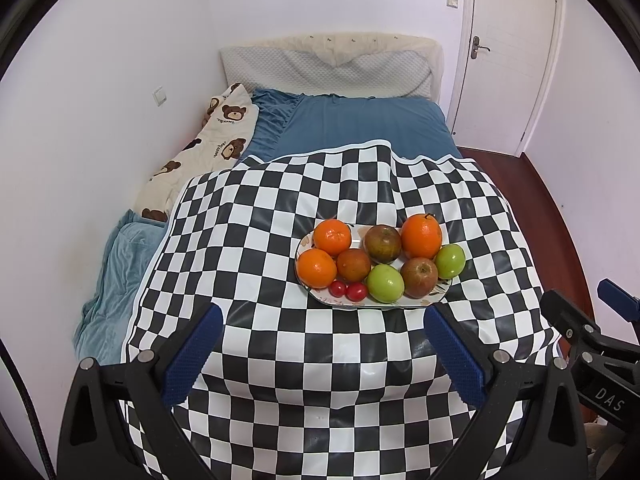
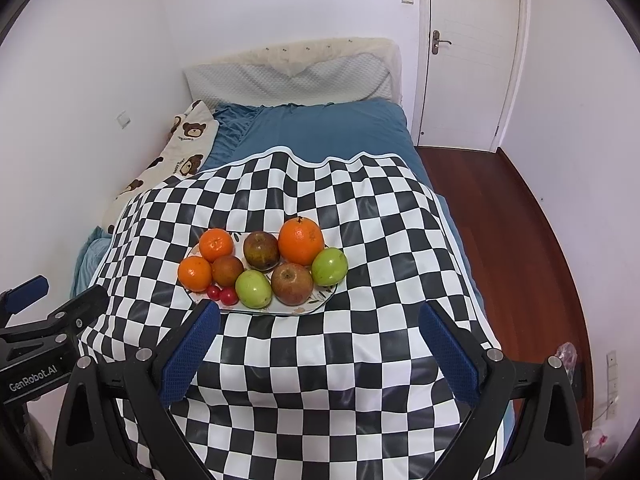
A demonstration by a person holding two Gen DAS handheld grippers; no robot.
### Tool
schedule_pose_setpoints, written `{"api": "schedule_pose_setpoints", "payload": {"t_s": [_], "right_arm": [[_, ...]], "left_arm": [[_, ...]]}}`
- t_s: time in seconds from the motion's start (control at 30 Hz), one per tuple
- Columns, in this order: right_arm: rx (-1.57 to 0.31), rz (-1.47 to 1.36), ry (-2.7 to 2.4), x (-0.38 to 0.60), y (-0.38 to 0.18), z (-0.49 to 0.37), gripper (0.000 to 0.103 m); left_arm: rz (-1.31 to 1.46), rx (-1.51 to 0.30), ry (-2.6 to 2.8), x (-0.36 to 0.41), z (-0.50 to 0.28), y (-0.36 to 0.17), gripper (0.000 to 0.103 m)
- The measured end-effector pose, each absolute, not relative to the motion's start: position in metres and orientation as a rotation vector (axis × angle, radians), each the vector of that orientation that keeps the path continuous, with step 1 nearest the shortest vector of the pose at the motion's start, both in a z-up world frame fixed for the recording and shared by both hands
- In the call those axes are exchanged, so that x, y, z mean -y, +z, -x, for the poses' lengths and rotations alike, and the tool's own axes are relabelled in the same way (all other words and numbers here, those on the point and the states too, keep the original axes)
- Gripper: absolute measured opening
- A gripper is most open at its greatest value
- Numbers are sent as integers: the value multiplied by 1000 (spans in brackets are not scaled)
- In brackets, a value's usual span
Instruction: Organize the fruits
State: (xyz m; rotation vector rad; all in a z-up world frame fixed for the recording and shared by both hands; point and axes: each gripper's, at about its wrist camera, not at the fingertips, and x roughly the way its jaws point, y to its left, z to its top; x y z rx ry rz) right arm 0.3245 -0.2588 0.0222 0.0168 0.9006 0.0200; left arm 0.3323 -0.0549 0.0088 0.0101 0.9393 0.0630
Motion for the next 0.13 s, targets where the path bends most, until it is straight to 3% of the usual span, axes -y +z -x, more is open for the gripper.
{"api": "schedule_pose_setpoints", "payload": {"t_s": [0.13], "right_arm": [[-900, -18, 20, 259, 22, -324, 101]], "left_arm": [[-12, -936, 63, 56, -333, 9, 103]]}}
